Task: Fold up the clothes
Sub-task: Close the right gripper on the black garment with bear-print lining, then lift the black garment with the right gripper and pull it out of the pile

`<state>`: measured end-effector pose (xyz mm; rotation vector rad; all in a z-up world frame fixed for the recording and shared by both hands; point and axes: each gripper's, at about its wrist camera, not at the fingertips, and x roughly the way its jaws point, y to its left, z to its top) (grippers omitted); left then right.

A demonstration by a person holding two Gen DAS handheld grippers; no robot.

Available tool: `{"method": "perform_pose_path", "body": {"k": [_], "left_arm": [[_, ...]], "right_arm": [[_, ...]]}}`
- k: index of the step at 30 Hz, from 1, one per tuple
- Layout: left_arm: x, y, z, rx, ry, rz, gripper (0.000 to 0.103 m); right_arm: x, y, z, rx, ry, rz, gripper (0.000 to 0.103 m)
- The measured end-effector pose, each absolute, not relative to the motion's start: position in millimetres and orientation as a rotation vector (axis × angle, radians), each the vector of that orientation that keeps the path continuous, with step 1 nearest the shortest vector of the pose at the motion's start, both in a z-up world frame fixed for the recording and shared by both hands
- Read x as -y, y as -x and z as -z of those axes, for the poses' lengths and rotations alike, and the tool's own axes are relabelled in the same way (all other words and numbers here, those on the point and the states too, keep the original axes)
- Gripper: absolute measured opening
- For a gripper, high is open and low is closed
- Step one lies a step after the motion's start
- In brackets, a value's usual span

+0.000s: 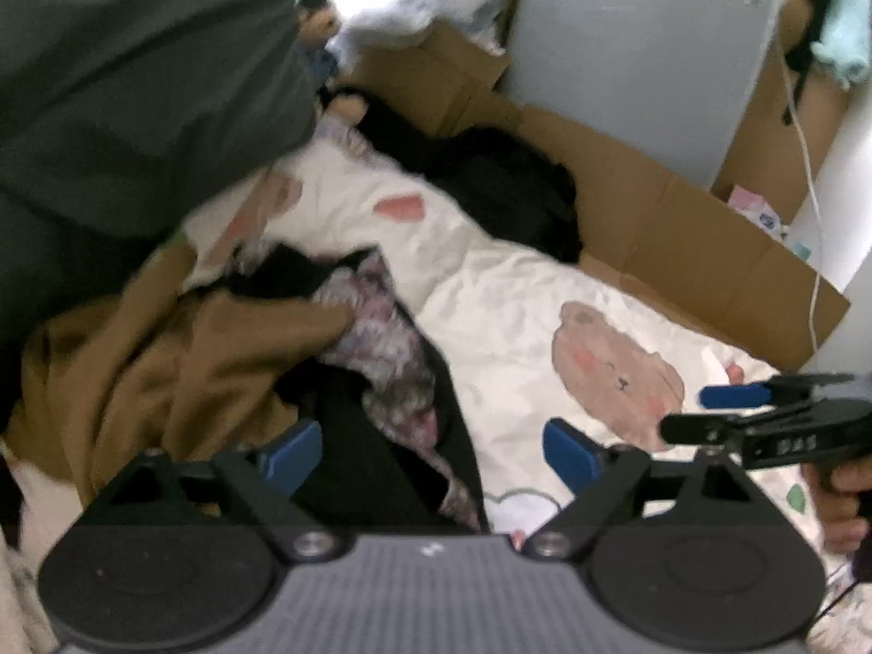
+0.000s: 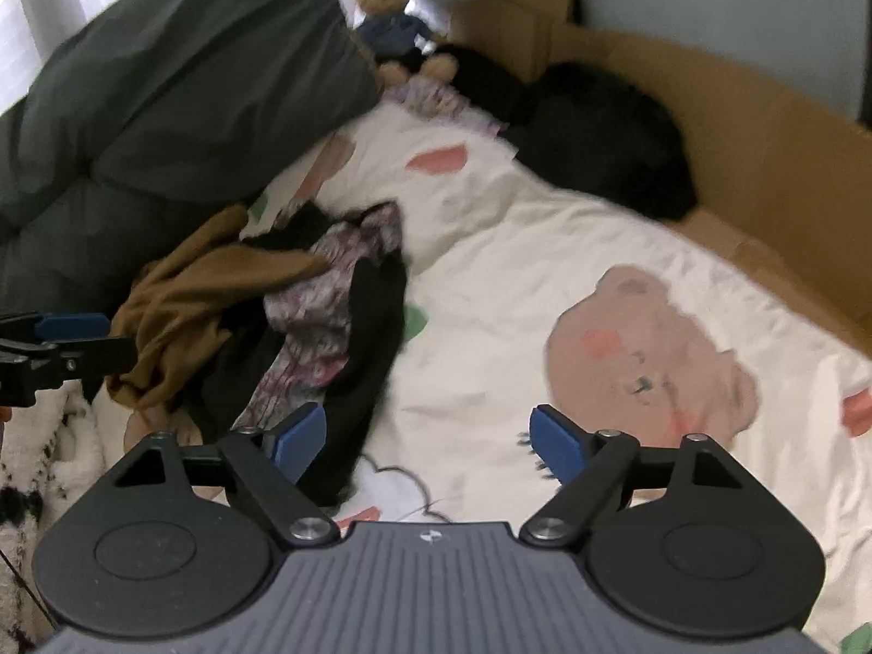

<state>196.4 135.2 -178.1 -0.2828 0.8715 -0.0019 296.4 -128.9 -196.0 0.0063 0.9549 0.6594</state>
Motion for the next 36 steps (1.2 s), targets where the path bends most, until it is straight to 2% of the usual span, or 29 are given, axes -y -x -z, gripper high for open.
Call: {"method": "perform_pose_path", "body": {"k": [5,11,22,24,28,29,30,31,32,33,36], "left_arm": [[-150,-192,188,-0.897,0.345,0.035,0.067],[-161,-185,194,-0.913,0.357,0.083,0.057],[-181,-181,199,-0.917,0.413,0.095,0.057],[-185,-180,197,-0.909,0.421,0.091,0.057],[-185,-178,197,-0.907,0.428,0.099,0.057],[-184,-178,197,-0.908,0.428,0.101,0.057],[-184,-178,197,-0.908,0.427,0.103,0.057],[-183,-178,197,-0.907,0.425,0.104,0.057],[-182,-179,196,-0.907,0.423,0.106,0.057],[-181,-179,196,-0.906,0.421,0.110,0.057],[-175,-180,195,-0.906,0.408,0.122,0.057]], "right_arm": [[89,-293,228,-1.027,0.003,-0.753,0.083],[51,-273,242,-0.963,0.144,-0.838,0.083],[2,-250,271,-0.860,0.331,-0.909,0.083],[-3,-250,272,-0.843,0.350,-0.917,0.081],[-7,-251,278,-0.861,0.362,-0.951,0.066],[-8,-251,279,-0.862,0.367,-0.959,0.059],[-9,-252,281,-0.866,0.371,-0.964,0.043],[-10,-254,283,-0.875,0.374,-0.969,0.032],[-10,-256,284,-0.881,0.375,-0.971,0.016],[-9,-259,283,-0.882,0.371,-0.969,0.008],[4,-264,275,-0.871,0.363,-0.962,0.006]]}}
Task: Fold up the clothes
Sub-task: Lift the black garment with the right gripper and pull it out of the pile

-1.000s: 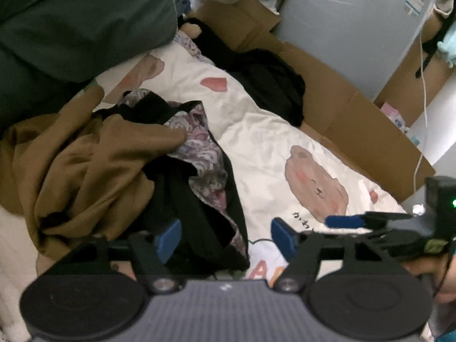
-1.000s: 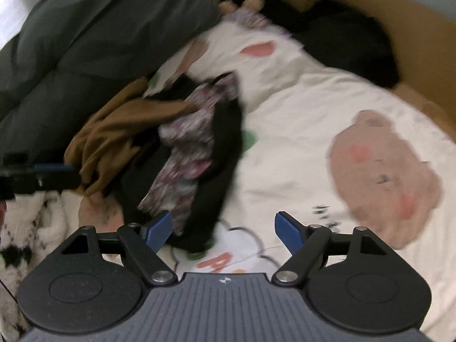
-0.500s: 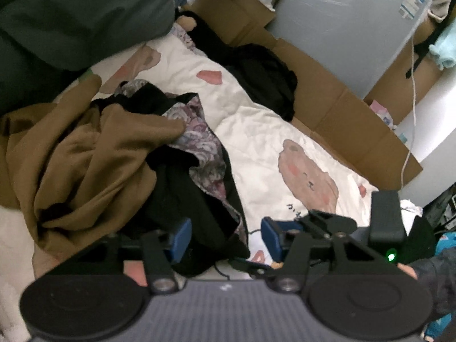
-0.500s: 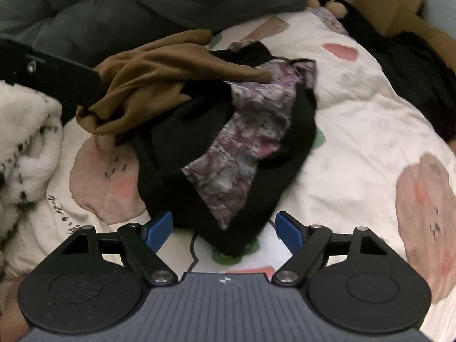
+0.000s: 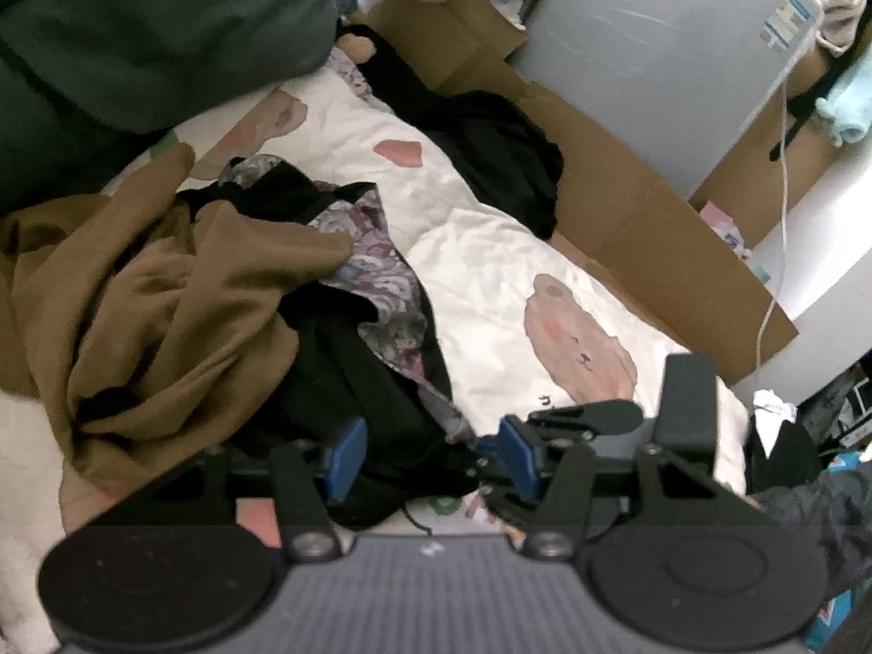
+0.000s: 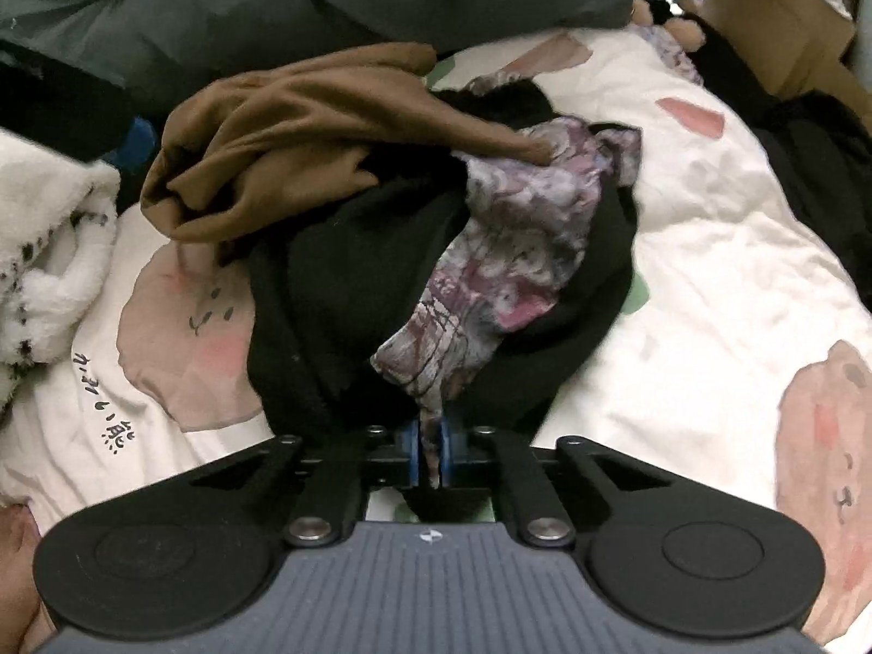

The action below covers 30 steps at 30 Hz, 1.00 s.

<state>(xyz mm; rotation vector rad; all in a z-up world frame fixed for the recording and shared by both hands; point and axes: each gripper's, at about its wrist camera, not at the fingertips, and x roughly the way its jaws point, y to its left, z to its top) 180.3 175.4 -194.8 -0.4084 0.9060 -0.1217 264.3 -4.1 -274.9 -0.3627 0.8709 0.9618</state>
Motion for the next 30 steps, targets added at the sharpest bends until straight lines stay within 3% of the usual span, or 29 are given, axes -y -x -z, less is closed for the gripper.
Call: {"method": "perform_pose_path", "body": {"k": [30], "left_arm": [[-87,-198,211,-0.931,0.241,0.186,0.057]], "right_arm": [[181,-307,188,-0.755,0.110,-0.670,0.001]]}}
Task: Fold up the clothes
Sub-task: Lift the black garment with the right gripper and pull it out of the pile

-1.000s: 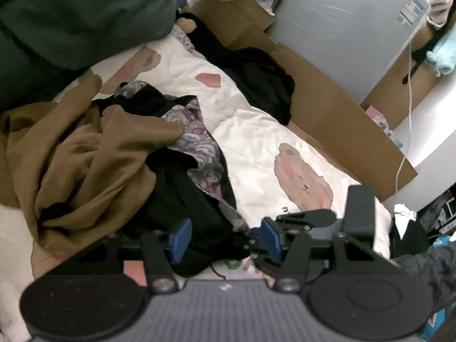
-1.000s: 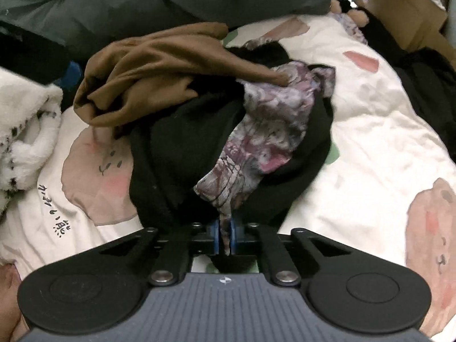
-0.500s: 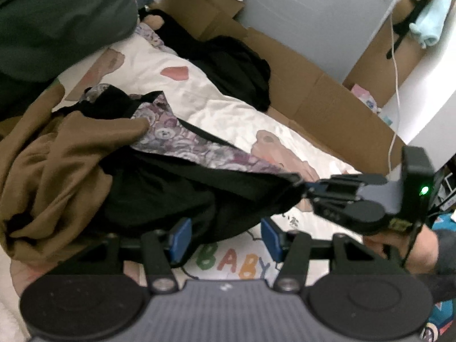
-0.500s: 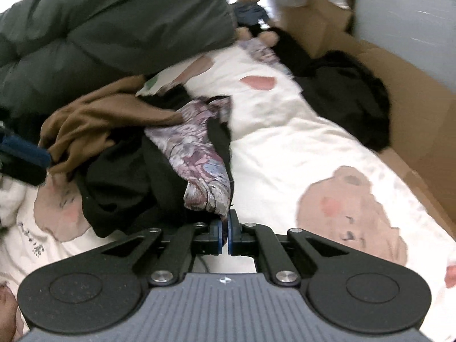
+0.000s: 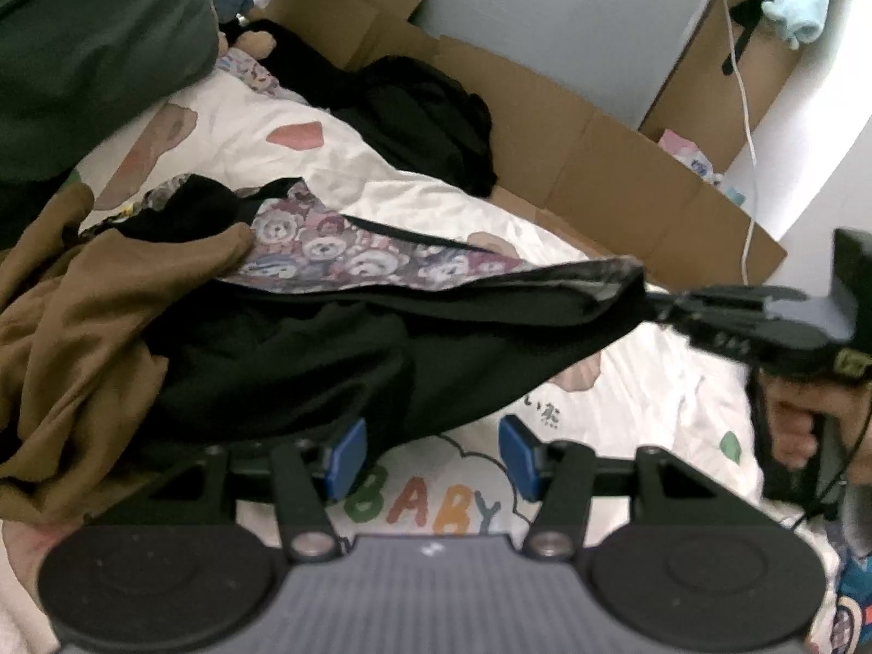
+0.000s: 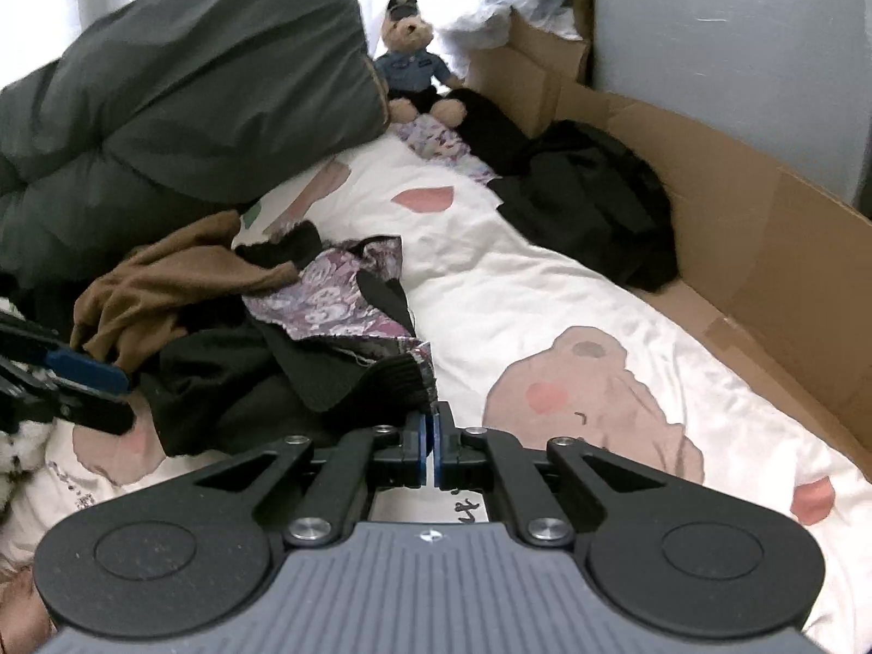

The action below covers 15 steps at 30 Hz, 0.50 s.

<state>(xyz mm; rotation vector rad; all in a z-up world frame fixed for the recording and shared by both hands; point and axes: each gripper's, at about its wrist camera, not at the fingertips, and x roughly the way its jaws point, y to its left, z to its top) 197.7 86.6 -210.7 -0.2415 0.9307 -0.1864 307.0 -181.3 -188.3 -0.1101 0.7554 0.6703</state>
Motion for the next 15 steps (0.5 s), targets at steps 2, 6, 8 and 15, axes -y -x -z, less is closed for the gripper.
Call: {"method": "perform_pose_path", "body": {"k": [2,6,8,15], "left_arm": [[-85,-199,214,-0.935,0.227,0.178,0.057],[-81,-202,226,-0.944,0.180,0.147,0.064],[-86,-204,236,-0.965,0.181,0.105,0.064],[-85,-205,244,-0.970,0.161,0.079,0.064]], "right_arm": [[186,-308,186,-0.746,0.104,-0.659,0.001],[200,-314,176,-0.720,0.069,-0.629,0.001],[207,-314,168,-0.701,0.051,-0.621,0.001],[234,-322,135,-0.619,0.017,-0.581,0.001]]}}
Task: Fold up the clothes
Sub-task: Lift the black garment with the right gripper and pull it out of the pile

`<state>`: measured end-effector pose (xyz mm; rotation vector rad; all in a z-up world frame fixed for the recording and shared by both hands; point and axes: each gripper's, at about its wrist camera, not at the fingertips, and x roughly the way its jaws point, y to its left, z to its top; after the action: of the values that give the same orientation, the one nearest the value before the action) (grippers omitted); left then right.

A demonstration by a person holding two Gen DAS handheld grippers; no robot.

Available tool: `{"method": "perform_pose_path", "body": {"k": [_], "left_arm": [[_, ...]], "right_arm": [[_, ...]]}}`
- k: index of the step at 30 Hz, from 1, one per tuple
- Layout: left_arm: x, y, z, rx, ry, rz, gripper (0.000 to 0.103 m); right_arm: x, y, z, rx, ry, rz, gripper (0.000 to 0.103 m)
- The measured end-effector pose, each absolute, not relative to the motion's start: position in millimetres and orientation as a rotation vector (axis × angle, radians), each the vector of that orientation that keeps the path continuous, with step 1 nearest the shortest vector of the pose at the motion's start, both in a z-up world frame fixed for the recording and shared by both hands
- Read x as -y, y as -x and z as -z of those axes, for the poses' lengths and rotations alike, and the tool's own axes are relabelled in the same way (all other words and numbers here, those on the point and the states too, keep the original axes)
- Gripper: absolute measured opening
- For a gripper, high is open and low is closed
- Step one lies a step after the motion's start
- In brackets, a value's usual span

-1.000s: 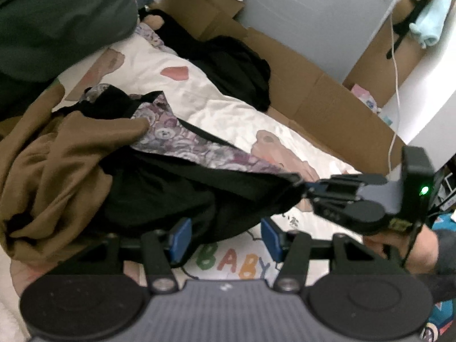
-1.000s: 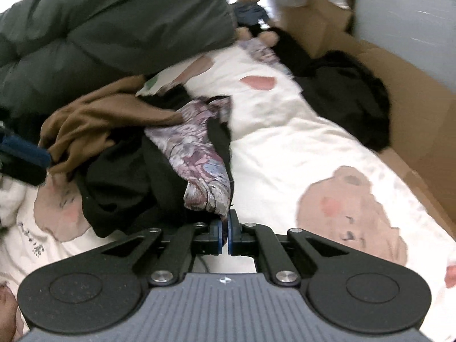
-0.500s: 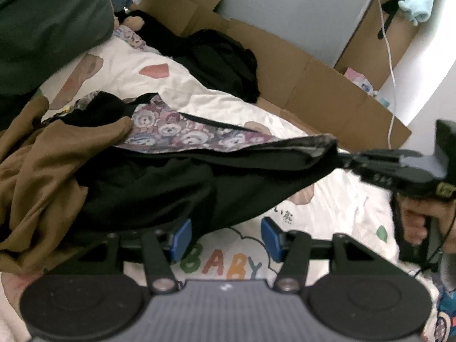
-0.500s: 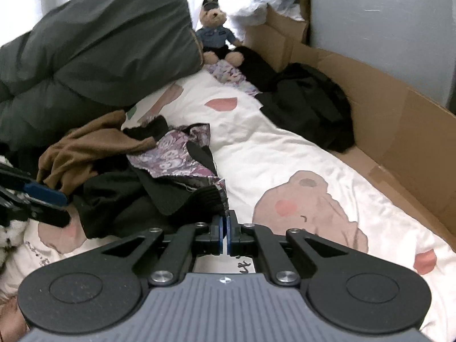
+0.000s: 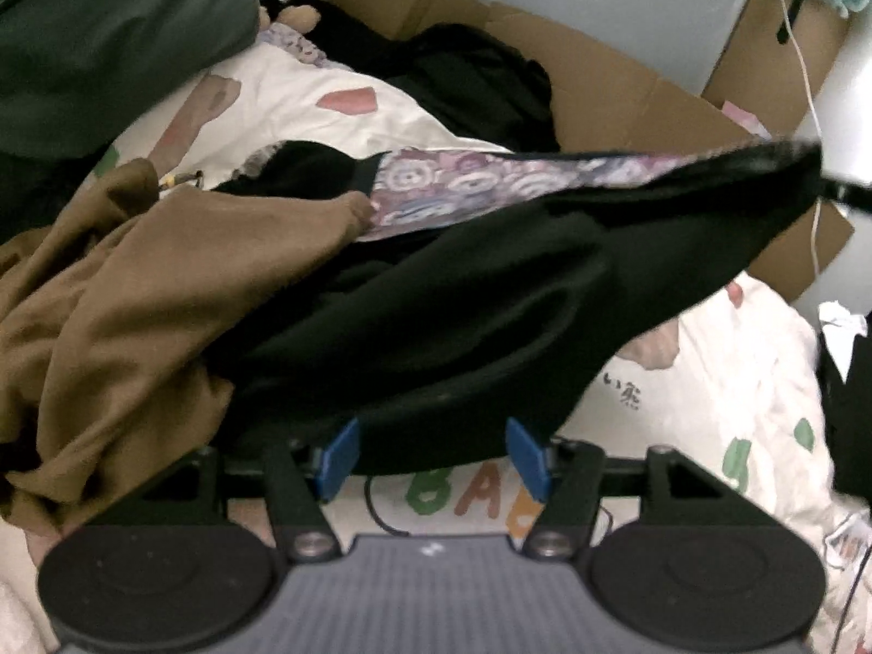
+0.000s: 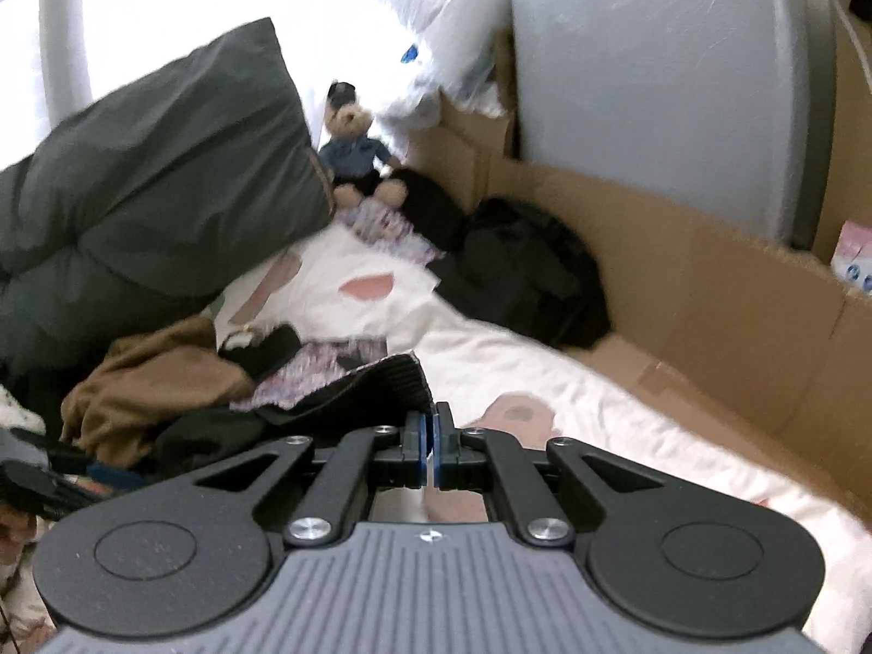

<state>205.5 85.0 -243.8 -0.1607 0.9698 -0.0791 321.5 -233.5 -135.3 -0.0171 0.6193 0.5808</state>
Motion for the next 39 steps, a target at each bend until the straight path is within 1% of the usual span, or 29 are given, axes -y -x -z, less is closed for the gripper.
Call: {"method": "perform_pose_path", "body": {"k": [9,12,15,25,29,35,37,38,39], "left_arm": [[-62,-208,250,-0.973,0.088,0.119,0.067],[-57,-209,252,-0.973,0.076,0.129,0.068],[-52,-212,253,-0.971,0.067,0.136,0.068],[-24,-224,266,-0.999,0.008,0.190,0.069],[-7,-232,279,-1.023,-0.023,0.225,0.072],[18,-243,298,-1.059,-0.046,0.268,0.072],[25,-246,303,-1.063,-0.055,0.292,0.071],[28,-248,306,-1.065,-0.060,0.305,0.066],[32,-249,309,-1.072,-0.064,0.324,0.053]], "right_arm": [[263,-335,56,-0.384,-0.012,-0.524,0.001],[278,-335,37,-0.323,-0.004,-0.481,0.001],[297,-335,33,-0.309,0.002,-0.436,0.001],[387,-316,63,-0.396,-0.042,-0.264,0.001],[421,-303,82,-0.442,-0.060,-0.206,0.001],[463,-288,117,-0.550,-0.077,-0.136,0.002],[471,-286,125,-0.577,-0.083,-0.128,0.002],[475,-285,129,-0.588,-0.087,-0.125,0.002],[478,-284,133,-0.598,-0.089,-0.123,0.002]]}}
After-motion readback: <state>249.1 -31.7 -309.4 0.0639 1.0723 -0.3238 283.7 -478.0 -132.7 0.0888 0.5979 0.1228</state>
